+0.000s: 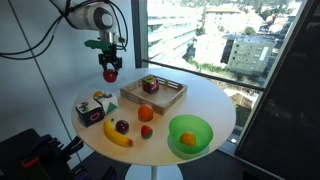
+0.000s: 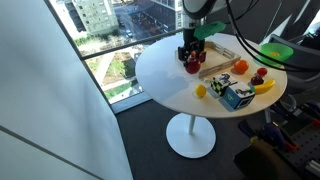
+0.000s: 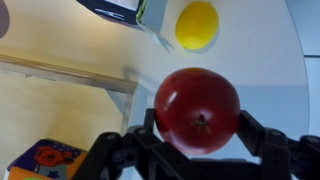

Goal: Put the apple plush toy in the green bowl

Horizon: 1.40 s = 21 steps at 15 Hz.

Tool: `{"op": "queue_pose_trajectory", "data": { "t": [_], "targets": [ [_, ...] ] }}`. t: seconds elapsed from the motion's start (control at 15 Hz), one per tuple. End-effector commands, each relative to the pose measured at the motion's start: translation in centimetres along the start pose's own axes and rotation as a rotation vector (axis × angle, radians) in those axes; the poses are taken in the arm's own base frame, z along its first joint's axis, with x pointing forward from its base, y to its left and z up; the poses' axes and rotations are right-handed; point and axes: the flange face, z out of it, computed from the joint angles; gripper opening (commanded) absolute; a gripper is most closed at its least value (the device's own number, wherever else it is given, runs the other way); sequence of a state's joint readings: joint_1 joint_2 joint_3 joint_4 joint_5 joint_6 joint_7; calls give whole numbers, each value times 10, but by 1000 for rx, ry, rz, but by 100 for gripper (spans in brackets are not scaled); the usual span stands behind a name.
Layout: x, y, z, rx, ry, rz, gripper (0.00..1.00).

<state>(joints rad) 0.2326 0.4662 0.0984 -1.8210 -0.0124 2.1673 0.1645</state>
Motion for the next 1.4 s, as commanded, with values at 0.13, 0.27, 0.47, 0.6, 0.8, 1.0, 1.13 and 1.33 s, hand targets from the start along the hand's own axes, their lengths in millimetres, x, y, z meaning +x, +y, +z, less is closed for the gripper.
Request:
{"op": "queue_pose_trajectory", "data": {
  "t": [0.13,0.27,0.47,0.6,0.8,1.0,1.13,1.33],
  "targets": [
    [-6,31,-1,37,-13,89,56],
    [-6,41,-1,45,-3,108,56],
    [-7,50,-4,39,30,130,56],
    [-7,52,-6,32,57,143,56],
    [-11,53,-10,29,103,161,56],
    [-16,52,-14,27,127,174,56],
    [-19,50,-14,29,125,170,56],
    [-12,50,-7,36,106,151,81]
  ]
}}
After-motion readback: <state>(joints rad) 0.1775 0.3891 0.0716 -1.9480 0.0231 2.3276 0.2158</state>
